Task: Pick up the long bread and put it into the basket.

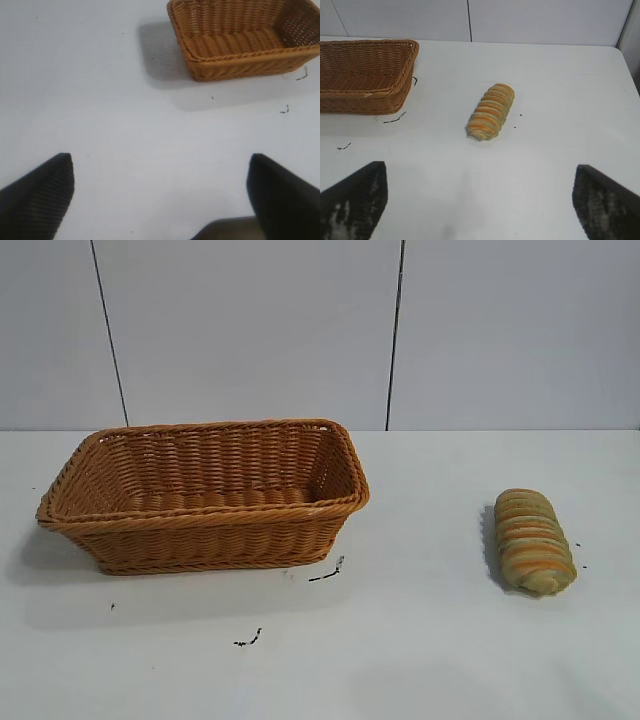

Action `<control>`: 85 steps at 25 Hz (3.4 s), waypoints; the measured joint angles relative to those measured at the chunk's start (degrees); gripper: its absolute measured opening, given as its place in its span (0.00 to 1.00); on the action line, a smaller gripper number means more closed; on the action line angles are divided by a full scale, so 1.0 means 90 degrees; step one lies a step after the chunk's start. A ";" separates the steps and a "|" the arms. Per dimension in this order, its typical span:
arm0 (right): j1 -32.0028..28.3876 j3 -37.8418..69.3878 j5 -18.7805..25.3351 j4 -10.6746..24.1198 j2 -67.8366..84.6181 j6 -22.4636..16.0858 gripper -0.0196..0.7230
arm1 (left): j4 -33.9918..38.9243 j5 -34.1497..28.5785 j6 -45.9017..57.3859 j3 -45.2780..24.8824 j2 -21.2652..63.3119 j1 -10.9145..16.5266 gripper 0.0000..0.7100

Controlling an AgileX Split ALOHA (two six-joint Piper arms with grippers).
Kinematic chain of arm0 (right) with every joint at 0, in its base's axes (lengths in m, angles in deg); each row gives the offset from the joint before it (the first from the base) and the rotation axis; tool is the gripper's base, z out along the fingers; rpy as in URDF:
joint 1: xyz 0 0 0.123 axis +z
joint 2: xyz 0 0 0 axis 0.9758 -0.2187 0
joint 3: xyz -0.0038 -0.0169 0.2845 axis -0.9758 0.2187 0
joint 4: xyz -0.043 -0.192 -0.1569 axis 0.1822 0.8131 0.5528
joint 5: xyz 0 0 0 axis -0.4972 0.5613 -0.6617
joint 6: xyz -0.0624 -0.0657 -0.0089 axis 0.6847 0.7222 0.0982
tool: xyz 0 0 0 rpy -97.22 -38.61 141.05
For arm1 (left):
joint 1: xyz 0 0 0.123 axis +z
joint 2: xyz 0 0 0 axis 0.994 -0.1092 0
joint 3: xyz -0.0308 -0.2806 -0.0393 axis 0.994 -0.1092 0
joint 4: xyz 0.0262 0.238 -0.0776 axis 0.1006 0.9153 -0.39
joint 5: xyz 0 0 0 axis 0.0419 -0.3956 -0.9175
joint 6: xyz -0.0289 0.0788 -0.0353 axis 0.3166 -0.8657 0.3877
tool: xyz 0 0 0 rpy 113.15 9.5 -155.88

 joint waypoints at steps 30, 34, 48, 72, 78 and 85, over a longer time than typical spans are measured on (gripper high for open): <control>0.0000 -0.1316 -0.0268 -0.0012 -0.4045 -0.0076 0.95 | 0.0000 0.0000 0.0000 0.0000 0.0000 0.0000 0.97; 0.0000 -0.1895 -0.0301 -0.0025 -0.5642 -0.0119 0.95 | 0.0000 0.0000 0.0000 0.0000 0.0000 0.0000 0.97; 0.0006 -0.4512 -0.0186 0.0029 -1.0167 -0.0147 0.95 | 0.0000 0.0000 0.0000 0.0000 0.0000 0.0000 0.97; 0.0200 -0.5820 -0.0828 0.0134 -1.3415 -0.0218 0.95 | 0.0000 0.0000 0.0000 0.0000 0.0000 0.0000 0.97; 0.0200 -0.5820 -0.1036 0.0134 -1.3672 -0.0333 0.95 | 0.0000 0.0000 0.0000 0.0000 0.0000 0.0000 0.97; 0.0200 -0.5820 -0.1179 0.0134 -1.3814 -0.0337 0.95 | 0.0000 0.0000 0.0000 0.0000 0.0000 0.0000 0.97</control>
